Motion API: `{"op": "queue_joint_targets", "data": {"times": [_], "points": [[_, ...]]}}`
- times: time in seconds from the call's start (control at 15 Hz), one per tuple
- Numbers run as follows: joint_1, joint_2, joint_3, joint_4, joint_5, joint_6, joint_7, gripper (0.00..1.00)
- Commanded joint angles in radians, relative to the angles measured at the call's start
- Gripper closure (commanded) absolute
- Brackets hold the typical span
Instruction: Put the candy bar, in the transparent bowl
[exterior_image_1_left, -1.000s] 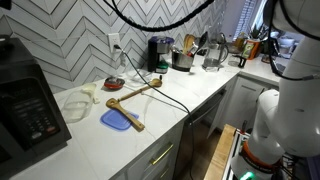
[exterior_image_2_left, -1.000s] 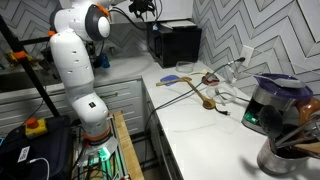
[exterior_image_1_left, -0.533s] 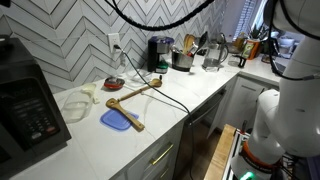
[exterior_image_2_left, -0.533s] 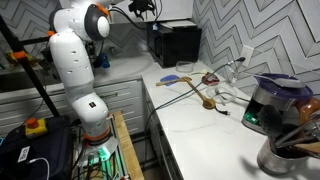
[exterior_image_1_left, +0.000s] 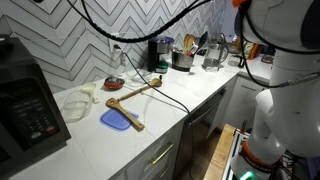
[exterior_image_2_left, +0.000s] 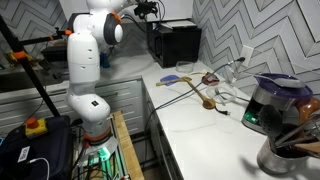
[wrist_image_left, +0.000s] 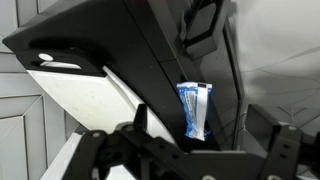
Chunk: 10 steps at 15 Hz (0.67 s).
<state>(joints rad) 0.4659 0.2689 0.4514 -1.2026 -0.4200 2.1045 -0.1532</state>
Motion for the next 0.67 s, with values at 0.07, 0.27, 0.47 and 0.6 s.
{"op": "queue_joint_targets", "data": {"times": [0.07,0.27,0.47,0.6], "points": [[0.071,0.228,0.002,0.29,-0.021,-0.048,-0.053,0.01],[0.099,0.331,0.004,0.42,0.0,-0.079,-0.103,0.11],[0.134,0.404,0.003,0.515,-0.002,-0.132,-0.14,0.37],[0.15,0.439,0.004,0.563,0.002,-0.162,-0.162,0.48]]}}
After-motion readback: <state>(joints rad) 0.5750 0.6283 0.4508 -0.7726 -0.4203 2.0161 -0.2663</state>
